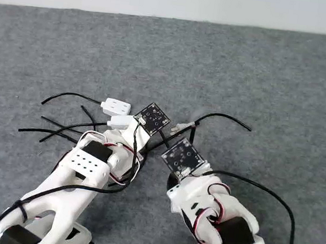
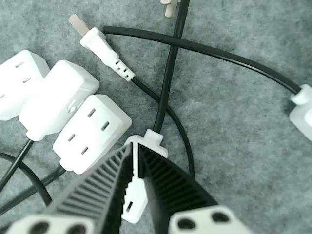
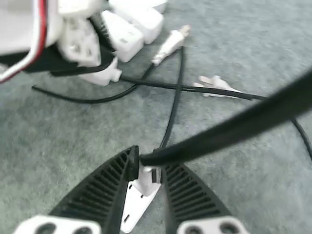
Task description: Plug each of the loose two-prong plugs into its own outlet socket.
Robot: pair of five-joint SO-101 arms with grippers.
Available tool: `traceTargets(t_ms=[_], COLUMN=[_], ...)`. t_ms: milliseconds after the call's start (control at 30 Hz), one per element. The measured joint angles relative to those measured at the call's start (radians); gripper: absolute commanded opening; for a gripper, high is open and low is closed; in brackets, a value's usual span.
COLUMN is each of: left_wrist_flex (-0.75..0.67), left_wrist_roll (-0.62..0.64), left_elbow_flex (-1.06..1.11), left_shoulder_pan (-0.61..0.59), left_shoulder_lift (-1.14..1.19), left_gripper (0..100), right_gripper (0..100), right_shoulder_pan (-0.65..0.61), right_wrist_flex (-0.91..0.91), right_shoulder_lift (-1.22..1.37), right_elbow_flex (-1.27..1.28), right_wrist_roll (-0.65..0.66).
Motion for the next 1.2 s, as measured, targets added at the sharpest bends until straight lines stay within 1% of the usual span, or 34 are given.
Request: traceTargets(t_ms=[67,133,200,300,400,467,500,567,633,800,900,1033,1200], left_wrist_flex=[0.002,0.026,0.066,0.123,0.132,0.126,0.117,0.092,0.068,-0.009,-0.040,-0.009,0.086], left_wrist_roll=[0.003,0.028,0.118,0.347,0.632,0.798,0.861,0.937,0.970,0.984,0.985,0.988,0.988], left_elbow_flex=[0.002,0.002,0.002,-0.043,-0.071,-0.072,-0.064,-0.037,-0.023,0.020,0.018,-0.064,-0.201], left_shoulder_pan=[0.011,0.058,0.149,0.324,0.489,0.542,0.555,0.569,0.577,0.571,0.519,0.483,0.480], left_shoulder_lift=[0.000,0.000,0.000,0.000,0.000,0.000,0.000,0.000,0.000,0.000,0.046,0.175,0.342], left_gripper=[1,2,5,14,27,33,34,33,32,31,30,30,30], right_gripper=[0.8,0.8,0.8,0.8,0.8,0.8,0.8,0.8,0.8,0.8,0.8,0.8,0.8], right_shoulder_pan=[0.015,0.092,0.195,0.362,0.442,0.470,0.477,0.482,0.488,0.488,0.488,0.488,0.488], right_wrist_flex=[-0.003,-0.012,-0.046,-0.107,-0.132,-0.135,-0.143,-0.149,-0.152,-0.153,-0.153,-0.153,-0.153], right_shoulder_lift=[0.000,-0.002,-0.002,-0.002,0.000,0.000,0.000,0.000,0.000,0.000,0.000,0.000,0.000], right_elbow_flex=[0.006,0.006,0.006,0.026,0.055,0.064,0.077,0.087,0.087,0.087,0.087,0.087,0.087], right_wrist_roll=[0.002,0.002,-0.002,-0.017,-0.023,-0.028,-0.028,-0.028,-0.028,-0.028,-0.028,-0.028,-0.028])
